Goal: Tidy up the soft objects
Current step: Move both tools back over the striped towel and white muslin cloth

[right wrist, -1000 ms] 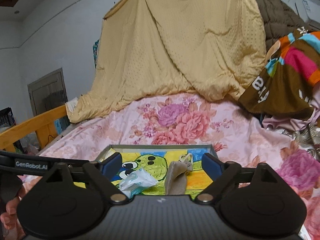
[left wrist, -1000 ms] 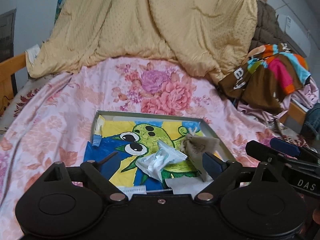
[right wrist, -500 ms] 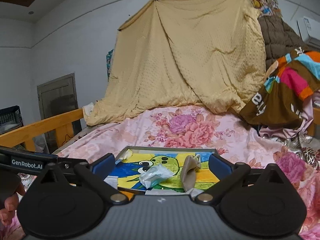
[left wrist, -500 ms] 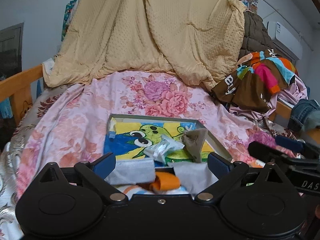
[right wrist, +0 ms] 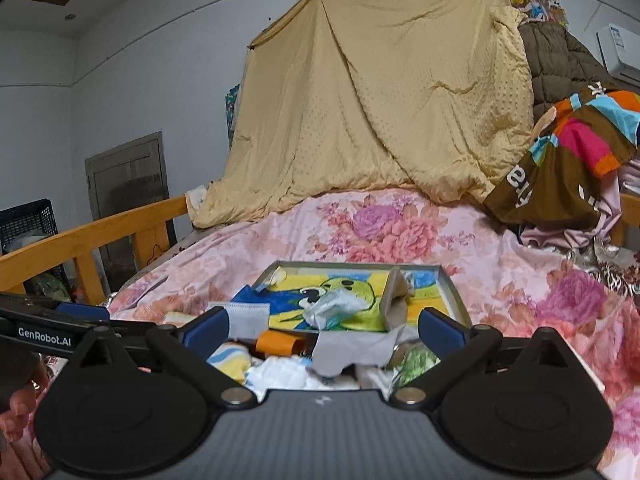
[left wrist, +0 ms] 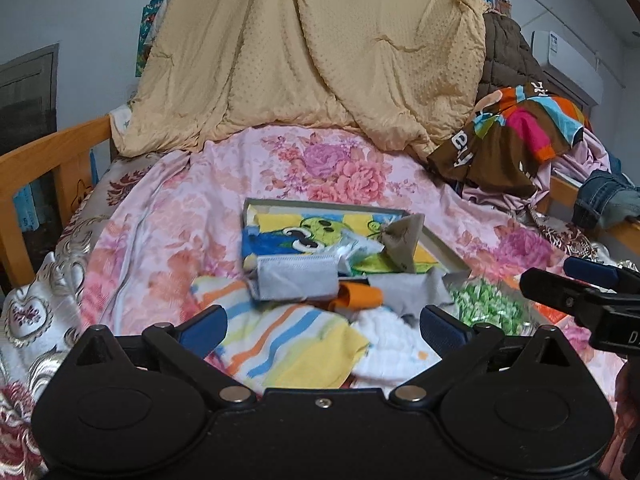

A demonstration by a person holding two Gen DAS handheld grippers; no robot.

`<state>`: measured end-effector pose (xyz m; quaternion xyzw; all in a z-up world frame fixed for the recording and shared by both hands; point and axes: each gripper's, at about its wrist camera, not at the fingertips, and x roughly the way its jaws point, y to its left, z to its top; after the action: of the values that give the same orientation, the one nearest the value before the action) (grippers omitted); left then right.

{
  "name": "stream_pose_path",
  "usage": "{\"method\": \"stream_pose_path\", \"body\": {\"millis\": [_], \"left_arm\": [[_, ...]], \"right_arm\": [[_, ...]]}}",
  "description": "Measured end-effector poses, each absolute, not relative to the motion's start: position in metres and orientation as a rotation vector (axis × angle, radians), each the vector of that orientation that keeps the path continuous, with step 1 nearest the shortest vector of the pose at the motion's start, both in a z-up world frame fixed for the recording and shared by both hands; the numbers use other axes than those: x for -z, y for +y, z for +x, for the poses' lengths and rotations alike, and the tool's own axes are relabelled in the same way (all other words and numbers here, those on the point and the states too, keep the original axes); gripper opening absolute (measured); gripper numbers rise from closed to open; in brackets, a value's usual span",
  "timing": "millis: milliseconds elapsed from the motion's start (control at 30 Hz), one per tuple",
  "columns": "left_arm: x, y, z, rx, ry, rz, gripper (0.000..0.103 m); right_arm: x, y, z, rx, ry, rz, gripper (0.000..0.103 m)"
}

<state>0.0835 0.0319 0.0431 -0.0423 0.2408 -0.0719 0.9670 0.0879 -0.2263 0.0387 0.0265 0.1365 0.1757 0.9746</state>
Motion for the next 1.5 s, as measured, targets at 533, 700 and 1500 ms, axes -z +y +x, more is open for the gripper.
{"method": "stream_pose_path", "body": {"millis": [533, 700, 1500], "left_arm": [[-0.014, 0.05, 0.091, 0.151, 0.624, -0.026, 0.102], [-0.006, 0.05, 0.104, 0.164, 0.651, 0.009, 0.102], [0.024, 0.046, 0.174, 0.31, 0.692, 0.212, 0.102]], "right_arm": [[-0.006, -0.204, 0.088, -0.388, 0.423, -0.036, 0.103], [0.006, -0.197, 0.097, -0.401, 0.472, -0.063, 0.103], [0.042, -0.17, 0.15, -0.468, 0.566, -0.229, 0.103]]}}
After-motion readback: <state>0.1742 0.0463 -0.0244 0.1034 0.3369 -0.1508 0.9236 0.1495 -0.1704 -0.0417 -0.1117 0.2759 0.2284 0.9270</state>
